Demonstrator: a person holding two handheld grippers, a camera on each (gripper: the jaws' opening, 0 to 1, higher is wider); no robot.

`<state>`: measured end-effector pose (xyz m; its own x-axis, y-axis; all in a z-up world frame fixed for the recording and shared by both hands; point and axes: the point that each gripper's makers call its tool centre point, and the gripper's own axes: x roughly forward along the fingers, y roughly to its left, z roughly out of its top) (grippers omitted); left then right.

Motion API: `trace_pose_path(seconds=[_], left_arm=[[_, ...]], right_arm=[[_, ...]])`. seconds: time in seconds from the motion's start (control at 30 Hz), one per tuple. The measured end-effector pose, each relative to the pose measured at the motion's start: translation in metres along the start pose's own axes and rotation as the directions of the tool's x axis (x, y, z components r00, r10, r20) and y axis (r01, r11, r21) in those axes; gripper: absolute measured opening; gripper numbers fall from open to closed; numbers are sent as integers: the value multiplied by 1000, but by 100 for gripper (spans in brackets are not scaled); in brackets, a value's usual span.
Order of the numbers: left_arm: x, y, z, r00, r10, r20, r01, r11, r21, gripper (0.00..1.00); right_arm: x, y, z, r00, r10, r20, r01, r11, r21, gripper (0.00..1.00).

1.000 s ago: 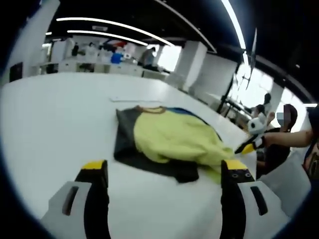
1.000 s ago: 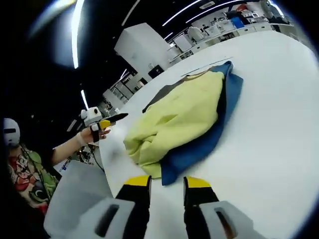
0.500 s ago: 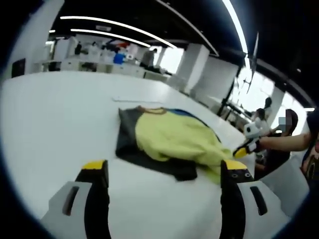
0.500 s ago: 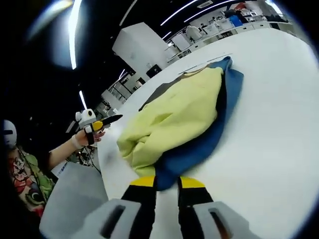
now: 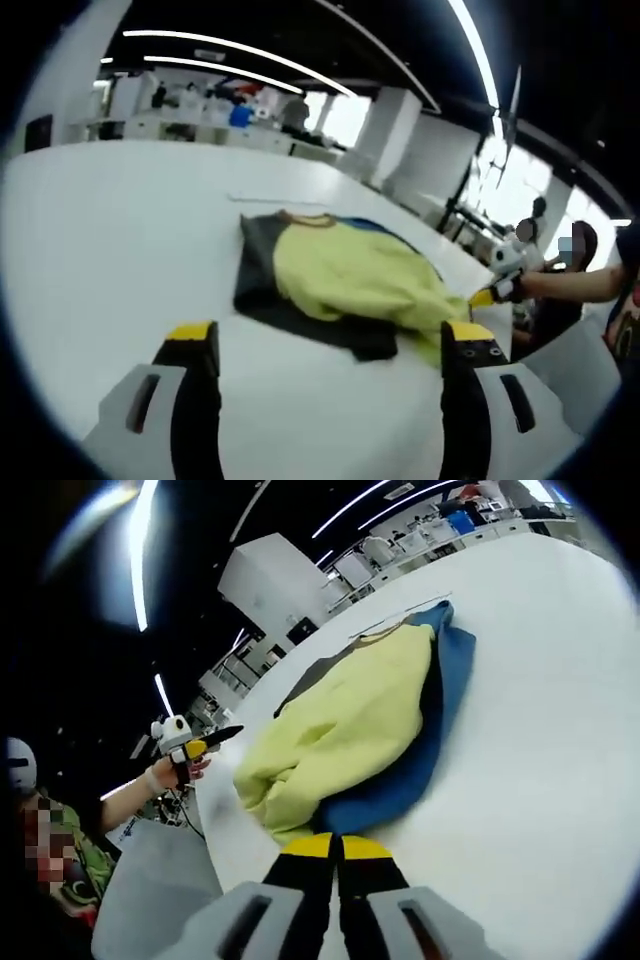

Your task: Fold the garment on the visible template until the final outline fits inside the template.

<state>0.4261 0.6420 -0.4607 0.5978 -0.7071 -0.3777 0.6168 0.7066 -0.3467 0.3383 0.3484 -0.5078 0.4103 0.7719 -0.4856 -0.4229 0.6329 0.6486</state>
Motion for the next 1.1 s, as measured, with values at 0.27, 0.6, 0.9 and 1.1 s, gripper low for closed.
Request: trace_pose_path(seconds=[0.27, 0.6, 0.9, 1.1], left_arm=[[1, -1, 2, 1000, -2, 10, 2, 1000, 0, 87], [7, 0, 7, 1000, -5, 17, 5, 1000, 6, 86], [13, 0, 13, 1000, -9, 25, 9, 1000, 4, 86], [20, 2, 13, 1000, -14, 15, 13, 1000, 6, 86]], right_arm=[[-41, -12, 24, 997, -64, -32, 62, 997, -55, 0], [-93, -49, 59, 974, -198, -111, 185, 976, -118, 0], [-122, -80, 85, 942, -272, -198, 246, 958, -146, 0], [-136, -108, 99, 914, -333, -231, 301, 940, -162, 0]])
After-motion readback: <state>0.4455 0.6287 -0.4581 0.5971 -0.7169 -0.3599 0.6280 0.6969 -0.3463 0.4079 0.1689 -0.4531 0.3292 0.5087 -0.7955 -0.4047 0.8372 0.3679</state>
